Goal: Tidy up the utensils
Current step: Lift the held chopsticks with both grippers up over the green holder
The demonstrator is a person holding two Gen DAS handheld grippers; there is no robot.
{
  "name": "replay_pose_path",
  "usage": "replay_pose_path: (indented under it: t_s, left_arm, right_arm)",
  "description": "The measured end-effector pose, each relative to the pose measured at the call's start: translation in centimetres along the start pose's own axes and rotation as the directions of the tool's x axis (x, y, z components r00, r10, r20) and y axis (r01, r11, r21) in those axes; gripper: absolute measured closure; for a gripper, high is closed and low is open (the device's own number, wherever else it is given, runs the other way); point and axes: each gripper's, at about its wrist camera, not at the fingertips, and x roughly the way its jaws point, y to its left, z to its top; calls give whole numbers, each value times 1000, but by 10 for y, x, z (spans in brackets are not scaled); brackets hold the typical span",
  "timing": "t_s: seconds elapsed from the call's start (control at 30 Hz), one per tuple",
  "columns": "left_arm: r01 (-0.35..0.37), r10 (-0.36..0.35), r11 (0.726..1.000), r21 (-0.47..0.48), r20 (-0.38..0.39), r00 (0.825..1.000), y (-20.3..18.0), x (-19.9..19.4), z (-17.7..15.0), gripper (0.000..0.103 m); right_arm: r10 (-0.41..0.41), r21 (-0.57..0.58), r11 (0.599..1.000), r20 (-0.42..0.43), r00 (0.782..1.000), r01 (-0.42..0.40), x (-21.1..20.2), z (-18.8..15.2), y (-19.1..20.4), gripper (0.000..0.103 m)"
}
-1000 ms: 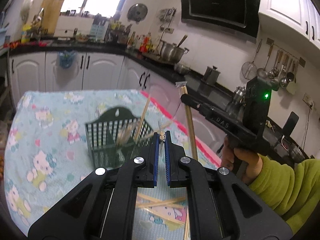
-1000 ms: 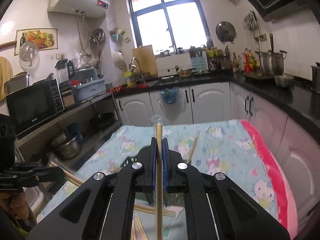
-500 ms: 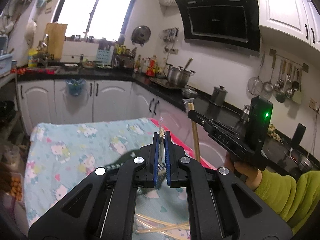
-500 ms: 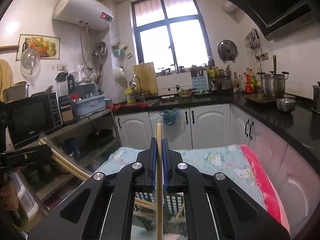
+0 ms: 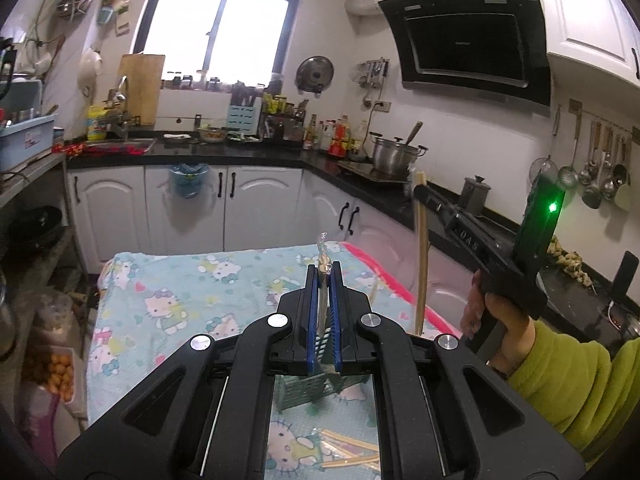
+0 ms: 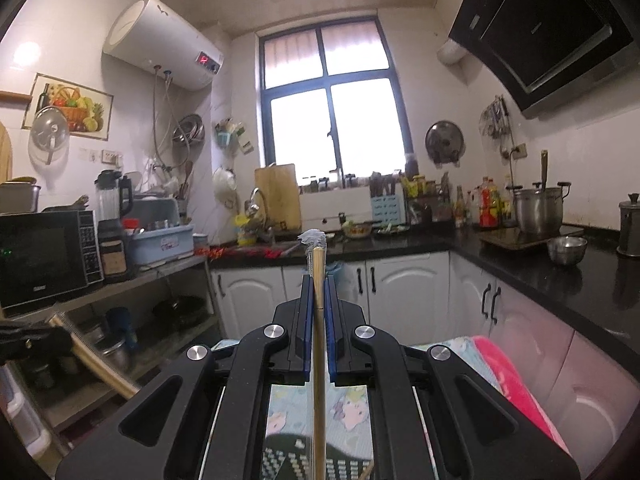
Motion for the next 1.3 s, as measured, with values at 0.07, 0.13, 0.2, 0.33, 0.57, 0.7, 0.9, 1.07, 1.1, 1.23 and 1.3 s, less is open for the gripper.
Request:
replay_pose_path:
  t_s: [0.07, 0.13, 0.2, 0.33, 0.57, 0.7, 0.9, 1.07, 1.1, 1.23, 1.3]
  left_arm:
    - [-5, 5, 1000, -5, -7, 1000, 4, 1, -2, 100]
    - [-9, 9, 1000, -10, -17, 1000, 8, 2, -5, 100]
    - [-13, 13, 1000, -14, -23, 1000, 9, 5, -7, 100]
    - [-24, 23, 1000, -14, -34, 999, 12, 8, -12, 100]
    - [-23, 21, 999, -23, -57, 998, 14, 18, -22, 100]
    - [-17, 16, 1000, -25, -69, 997, 13, 25, -27, 100]
    - [-22, 21, 1000, -9, -91, 996, 7, 36, -35, 100]
    - [-40, 40, 999, 4, -100, 994, 5, 43, -42, 100]
    - [-43, 43, 999, 7, -100, 994, 5, 44, -43, 100]
    - [-59, 61, 998, 22, -102, 993, 4, 49, -47, 100]
    - [-58, 59, 998, 16, -104, 993, 6, 52, -49, 100]
  right_arm:
    - [-20, -4, 1000, 23, 1000, 20, 3, -2, 0, 97]
    - [-38, -7, 999, 40, 998, 38, 7, -3, -1, 97]
    - [-53, -7, 999, 45, 998, 53, 12, -6, -2, 97]
    - [-74, -4, 997, 40, 996, 74, 21, -11, -5, 97]
    - [-105, 9, 994, 44, 994, 105, 32, -22, -12, 97]
    - [-121, 20, 993, 45, 992, 120, 37, -26, -17, 97]
    - [-154, 51, 987, 38, 987, 152, 46, -36, -23, 97]
    - [-197, 66, 979, 42, 980, 194, 51, -48, -25, 97]
    - [-210, 63, 976, 41, 977, 207, 52, -51, -24, 97]
    - [-244, 37, 970, 59, 968, 242, 53, -62, -14, 97]
    - [-257, 23, 966, 72, 964, 256, 54, -69, -9, 97]
